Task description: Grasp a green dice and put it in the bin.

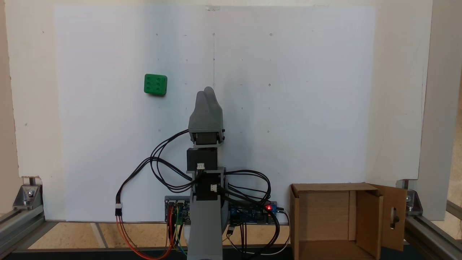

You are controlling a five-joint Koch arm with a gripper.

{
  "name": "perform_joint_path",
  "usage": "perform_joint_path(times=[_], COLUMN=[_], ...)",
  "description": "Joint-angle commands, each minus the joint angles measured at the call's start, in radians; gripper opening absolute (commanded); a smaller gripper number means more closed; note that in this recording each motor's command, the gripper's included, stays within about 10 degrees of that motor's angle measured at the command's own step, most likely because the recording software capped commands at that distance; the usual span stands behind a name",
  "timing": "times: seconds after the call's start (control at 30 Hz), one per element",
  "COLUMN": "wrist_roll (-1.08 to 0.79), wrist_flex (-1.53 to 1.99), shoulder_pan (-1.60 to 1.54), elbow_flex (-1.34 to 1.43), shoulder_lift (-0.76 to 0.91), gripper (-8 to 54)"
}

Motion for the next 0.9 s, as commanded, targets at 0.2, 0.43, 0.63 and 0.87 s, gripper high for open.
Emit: perform_joint_path(times=[0.2, 0.43, 0.63, 0.87], wrist_roll=[-0.035, -0.035, -0.034, 0.124], wrist_flex=[-0.005, 0.006, 0.417, 0.833], shoulder_pan=[-0.009, -0.008, 0.003, -0.02], elbow_flex=[0.04, -0.003, -0.299, -0.716], shoulder_lift=[0.104, 0.104, 0.104, 0.101], gripper=[44.6, 43.2, 42.8, 42.2])
